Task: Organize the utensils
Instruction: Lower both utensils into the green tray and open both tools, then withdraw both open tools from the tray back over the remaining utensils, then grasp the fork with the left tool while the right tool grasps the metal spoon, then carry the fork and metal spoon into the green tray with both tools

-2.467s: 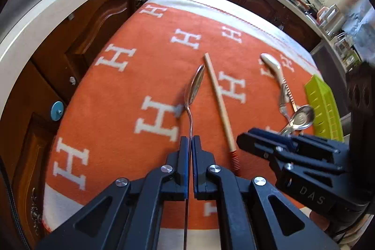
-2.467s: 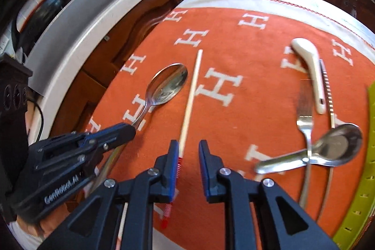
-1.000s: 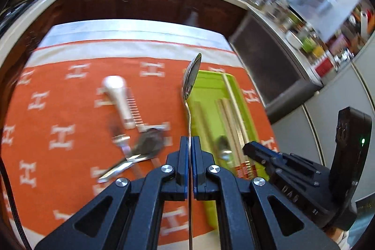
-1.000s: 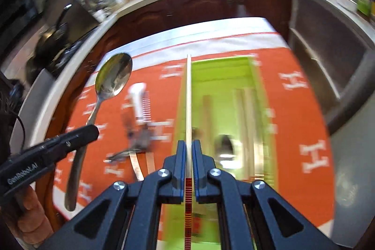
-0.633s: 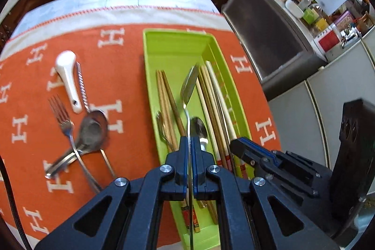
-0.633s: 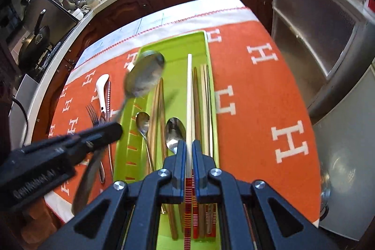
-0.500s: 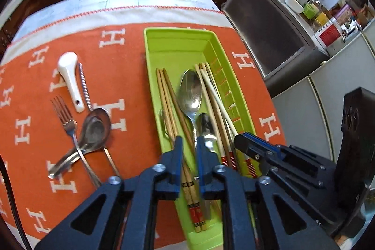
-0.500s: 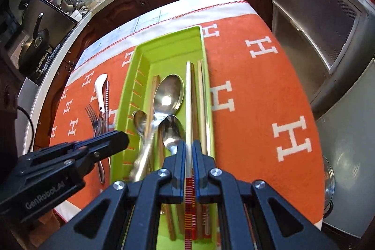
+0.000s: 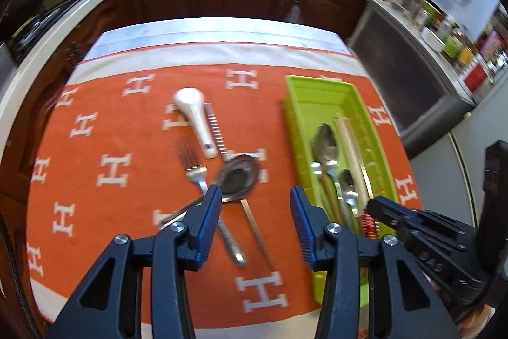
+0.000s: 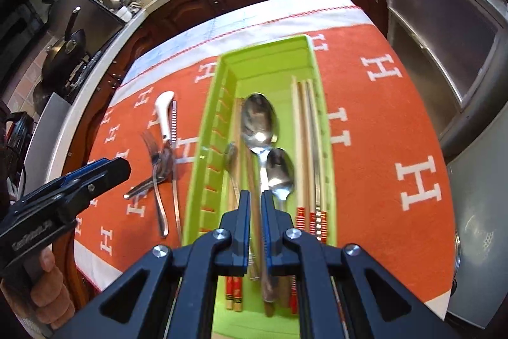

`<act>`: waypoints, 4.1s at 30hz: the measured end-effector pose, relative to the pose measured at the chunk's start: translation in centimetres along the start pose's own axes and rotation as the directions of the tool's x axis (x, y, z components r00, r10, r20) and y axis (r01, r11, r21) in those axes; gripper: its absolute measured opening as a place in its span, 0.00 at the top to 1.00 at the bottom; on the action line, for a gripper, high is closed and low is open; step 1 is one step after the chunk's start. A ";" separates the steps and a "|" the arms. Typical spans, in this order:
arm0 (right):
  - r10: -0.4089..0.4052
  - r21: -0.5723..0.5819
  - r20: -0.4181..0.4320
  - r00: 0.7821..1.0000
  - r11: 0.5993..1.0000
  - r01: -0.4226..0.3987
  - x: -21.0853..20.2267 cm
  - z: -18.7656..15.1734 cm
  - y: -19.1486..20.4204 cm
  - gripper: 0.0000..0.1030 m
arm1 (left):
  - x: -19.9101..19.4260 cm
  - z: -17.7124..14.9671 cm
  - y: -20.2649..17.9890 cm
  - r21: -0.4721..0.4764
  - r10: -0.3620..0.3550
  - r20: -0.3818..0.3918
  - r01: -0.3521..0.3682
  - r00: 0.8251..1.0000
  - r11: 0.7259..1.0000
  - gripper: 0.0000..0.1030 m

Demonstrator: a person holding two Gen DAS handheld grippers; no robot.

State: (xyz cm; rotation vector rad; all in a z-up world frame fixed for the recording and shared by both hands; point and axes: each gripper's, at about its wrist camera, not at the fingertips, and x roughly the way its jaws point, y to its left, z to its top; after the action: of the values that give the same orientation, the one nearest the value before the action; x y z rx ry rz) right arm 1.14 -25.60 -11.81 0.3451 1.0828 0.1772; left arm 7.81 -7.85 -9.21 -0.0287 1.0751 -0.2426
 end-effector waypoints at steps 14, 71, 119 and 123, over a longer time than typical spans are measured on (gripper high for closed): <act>0.028 -0.101 0.005 1.000 0.995 -0.028 0.4 0.7 4.5 0.94 | -0.5 -0.7 5.2 -0.103 0.111 0.021 -0.108 0.994 0.989 0.54; 0.030 -0.117 -0.170 0.985 0.992 -0.050 9.5 2.2 10.4 0.81 | 9.4 1.4 12.7 -0.150 -0.153 -0.028 0.147 0.988 0.978 0.50; -0.042 -0.071 -0.067 0.997 0.997 0.037 13.0 3.8 10.6 0.82 | 9.0 1.8 14.7 -0.081 -0.393 0.137 0.406 0.909 0.910 1.00; -0.025 -0.111 -0.008 1.000 0.993 0.024 12.4 3.8 11.2 0.96 | 7.6 1.4 14.9 -0.057 -0.389 0.151 0.401 0.909 0.914 1.00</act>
State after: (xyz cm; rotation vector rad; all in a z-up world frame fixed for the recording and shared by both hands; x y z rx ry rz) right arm 10.52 -12.01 -16.51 0.2311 1.0809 0.2167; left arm 15.19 4.91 -17.23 -0.3408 0.9342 -0.5528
